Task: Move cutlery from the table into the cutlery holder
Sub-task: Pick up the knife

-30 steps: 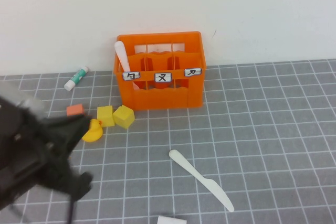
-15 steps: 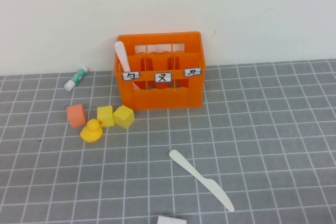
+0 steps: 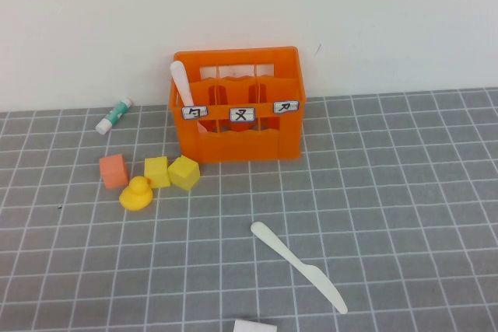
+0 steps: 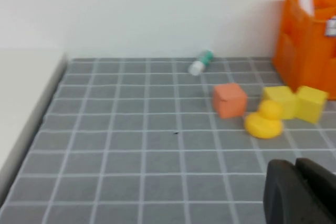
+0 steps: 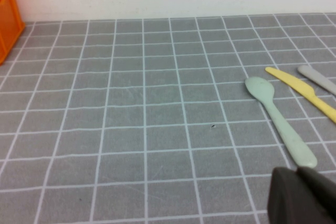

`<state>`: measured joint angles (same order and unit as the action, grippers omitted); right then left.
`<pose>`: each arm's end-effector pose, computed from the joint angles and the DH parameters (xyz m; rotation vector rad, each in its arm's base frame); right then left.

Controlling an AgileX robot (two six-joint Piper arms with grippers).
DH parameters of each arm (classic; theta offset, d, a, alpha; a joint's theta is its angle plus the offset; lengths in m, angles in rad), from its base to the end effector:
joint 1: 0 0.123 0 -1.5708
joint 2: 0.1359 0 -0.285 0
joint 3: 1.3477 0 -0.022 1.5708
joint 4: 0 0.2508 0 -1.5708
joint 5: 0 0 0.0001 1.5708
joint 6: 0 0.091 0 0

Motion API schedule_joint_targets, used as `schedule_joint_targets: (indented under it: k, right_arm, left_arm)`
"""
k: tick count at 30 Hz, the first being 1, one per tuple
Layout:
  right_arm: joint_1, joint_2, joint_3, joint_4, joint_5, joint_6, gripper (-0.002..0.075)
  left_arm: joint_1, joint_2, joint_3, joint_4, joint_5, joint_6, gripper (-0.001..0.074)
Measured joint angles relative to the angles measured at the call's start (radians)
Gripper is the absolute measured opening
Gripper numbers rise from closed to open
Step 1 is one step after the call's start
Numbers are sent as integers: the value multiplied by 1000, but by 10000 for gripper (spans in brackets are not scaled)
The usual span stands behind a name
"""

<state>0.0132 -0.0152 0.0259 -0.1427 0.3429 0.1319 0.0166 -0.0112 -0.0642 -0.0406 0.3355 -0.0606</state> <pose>0.0533 -0.0037 0.1747 0.0191 1.8337 -0.0364 0.0508 -0.0004 0.2050 -0.0909 1.7416 -0.0720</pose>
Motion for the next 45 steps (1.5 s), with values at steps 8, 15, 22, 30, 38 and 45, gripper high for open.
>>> schedule_joint_targets:
  k: [8,15,22,30,38,45]
  right_arm:
    - [0,0,0,0,0,0,-3]
    - [0,0,0,0,0,0,-3]
    - [0,0,0,0,0,0,-3]
    - [0,0,0,0,0,0,-3]
    - [0,0,0,32,-2,20,-3]
    - [0,0,2,540,-6,186,-3]
  left_arm:
    - [87,0,88,-66,-38,71,0]
    - [82,0,88,-70,-9,73,0]
    - [3,0,88,-70,-7,77,0]
    - [-45,0,88,-70,-7,79,0]
    - [18,0,88,-70,-7,79,0]
    - [33,0,88,-70,-7,79,0]
